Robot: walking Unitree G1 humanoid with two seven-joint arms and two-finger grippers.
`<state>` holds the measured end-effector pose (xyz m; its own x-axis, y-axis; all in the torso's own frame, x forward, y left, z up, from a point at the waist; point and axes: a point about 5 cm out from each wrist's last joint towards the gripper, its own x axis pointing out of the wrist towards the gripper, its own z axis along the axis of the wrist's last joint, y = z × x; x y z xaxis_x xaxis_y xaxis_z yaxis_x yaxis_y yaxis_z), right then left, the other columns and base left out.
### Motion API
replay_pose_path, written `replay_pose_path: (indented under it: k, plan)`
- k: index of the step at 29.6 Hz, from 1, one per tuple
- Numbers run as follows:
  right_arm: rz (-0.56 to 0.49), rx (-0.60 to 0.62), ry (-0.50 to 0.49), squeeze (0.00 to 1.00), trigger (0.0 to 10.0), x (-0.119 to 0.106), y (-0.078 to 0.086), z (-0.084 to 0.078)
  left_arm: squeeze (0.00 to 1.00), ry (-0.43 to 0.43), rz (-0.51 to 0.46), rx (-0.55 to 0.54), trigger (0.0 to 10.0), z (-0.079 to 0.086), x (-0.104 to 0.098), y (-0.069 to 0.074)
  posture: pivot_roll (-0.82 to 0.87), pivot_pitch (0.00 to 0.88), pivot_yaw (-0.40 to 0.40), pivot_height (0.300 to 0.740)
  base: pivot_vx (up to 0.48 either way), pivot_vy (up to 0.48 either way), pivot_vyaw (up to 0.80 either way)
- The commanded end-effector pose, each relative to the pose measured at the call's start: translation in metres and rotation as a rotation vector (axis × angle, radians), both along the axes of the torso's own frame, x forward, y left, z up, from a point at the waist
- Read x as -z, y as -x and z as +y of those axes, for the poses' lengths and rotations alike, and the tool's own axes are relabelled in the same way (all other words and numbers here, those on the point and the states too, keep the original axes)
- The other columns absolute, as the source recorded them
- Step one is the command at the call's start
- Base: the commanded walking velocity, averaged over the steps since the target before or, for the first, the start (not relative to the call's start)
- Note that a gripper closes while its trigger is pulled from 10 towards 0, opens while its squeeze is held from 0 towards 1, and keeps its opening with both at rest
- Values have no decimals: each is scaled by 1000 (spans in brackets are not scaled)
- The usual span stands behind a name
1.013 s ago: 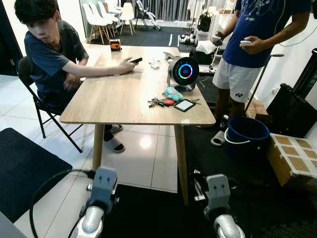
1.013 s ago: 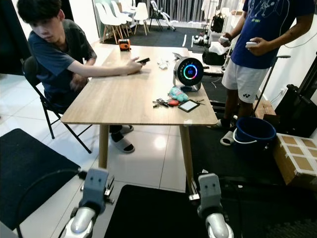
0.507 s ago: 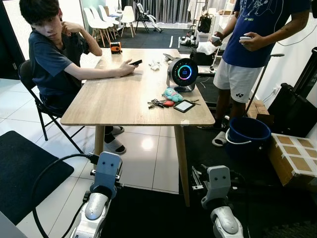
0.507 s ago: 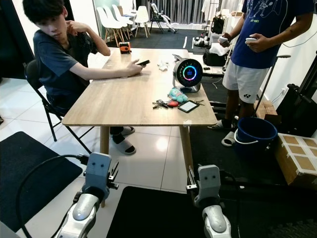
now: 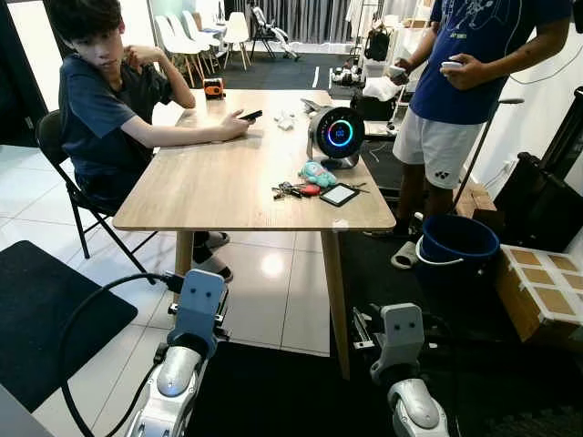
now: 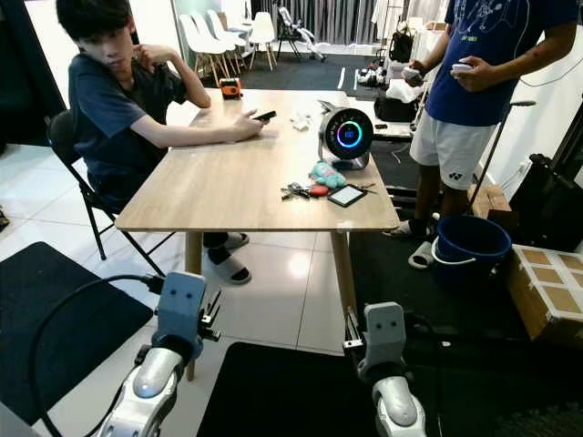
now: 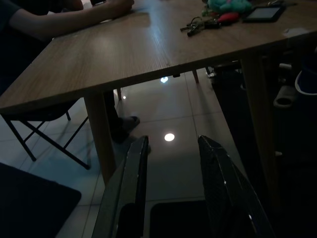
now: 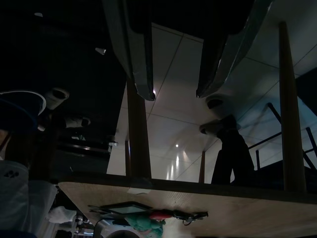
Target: Hang keys on a hook
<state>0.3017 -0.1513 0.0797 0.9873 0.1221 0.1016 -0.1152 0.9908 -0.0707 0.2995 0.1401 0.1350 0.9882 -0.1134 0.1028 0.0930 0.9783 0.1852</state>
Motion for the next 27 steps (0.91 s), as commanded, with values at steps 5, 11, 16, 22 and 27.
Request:
replay_pose_path:
  k: [5,11,16,22,27]
  plan:
    - [17,1,-9,0,10000,1,2,0,0,25,-10,24,10000,-7,-7,0,68,79,16,740,0,0,0]
    - [18,-3,-6,0,10000,1,2,1,0,24,-20,37,10000,-10,-12,0,69,80,16,740,0,0,0]
    - [19,-9,-4,0,10000,1,3,2,0,29,-30,46,10000,-12,-16,0,70,80,16,740,116,0,0]
    - [24,-10,-3,0,10000,1,3,2,0,31,-33,53,10000,-14,-18,0,70,83,15,740,461,0,0]
    - [27,-11,-1,0,10000,1,3,2,0,33,-34,54,10000,-14,-18,0,71,84,13,740,480,0,0]
